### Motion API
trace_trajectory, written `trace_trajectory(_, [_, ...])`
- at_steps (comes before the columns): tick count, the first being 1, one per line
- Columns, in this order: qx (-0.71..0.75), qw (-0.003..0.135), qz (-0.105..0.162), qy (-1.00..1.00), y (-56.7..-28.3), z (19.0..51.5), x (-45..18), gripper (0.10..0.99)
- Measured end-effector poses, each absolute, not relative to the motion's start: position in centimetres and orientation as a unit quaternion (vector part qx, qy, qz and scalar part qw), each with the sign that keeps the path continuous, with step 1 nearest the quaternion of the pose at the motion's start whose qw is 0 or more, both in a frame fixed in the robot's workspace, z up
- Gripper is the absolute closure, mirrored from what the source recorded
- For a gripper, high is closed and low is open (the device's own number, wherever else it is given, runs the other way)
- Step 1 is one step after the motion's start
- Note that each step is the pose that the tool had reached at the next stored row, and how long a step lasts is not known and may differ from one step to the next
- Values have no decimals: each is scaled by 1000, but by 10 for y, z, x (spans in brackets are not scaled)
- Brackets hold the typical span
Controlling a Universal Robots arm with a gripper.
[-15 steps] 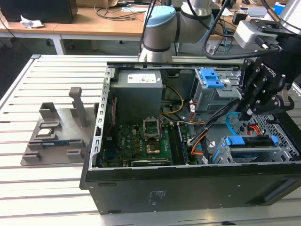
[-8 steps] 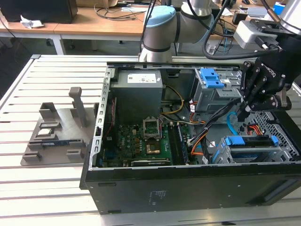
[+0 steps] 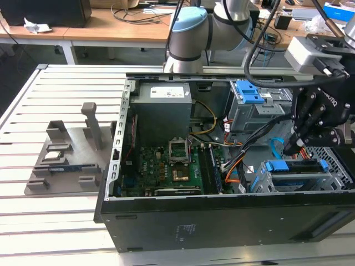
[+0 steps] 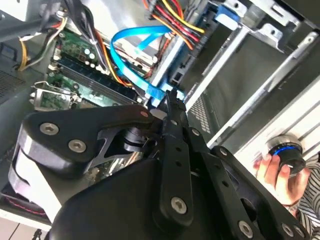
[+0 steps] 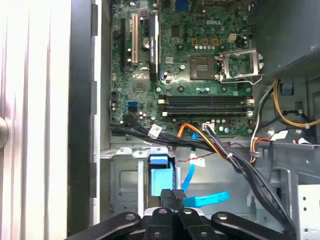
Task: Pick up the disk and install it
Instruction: 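Insert the second disk wire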
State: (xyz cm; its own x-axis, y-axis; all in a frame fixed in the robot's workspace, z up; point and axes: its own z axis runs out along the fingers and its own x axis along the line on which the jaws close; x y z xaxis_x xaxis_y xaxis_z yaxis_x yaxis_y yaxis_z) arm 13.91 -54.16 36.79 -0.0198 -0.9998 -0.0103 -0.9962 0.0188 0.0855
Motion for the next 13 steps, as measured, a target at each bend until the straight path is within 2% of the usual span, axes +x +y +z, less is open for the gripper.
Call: trace_trajectory(13, [700,28,-34,-713,-543,349,163,980])
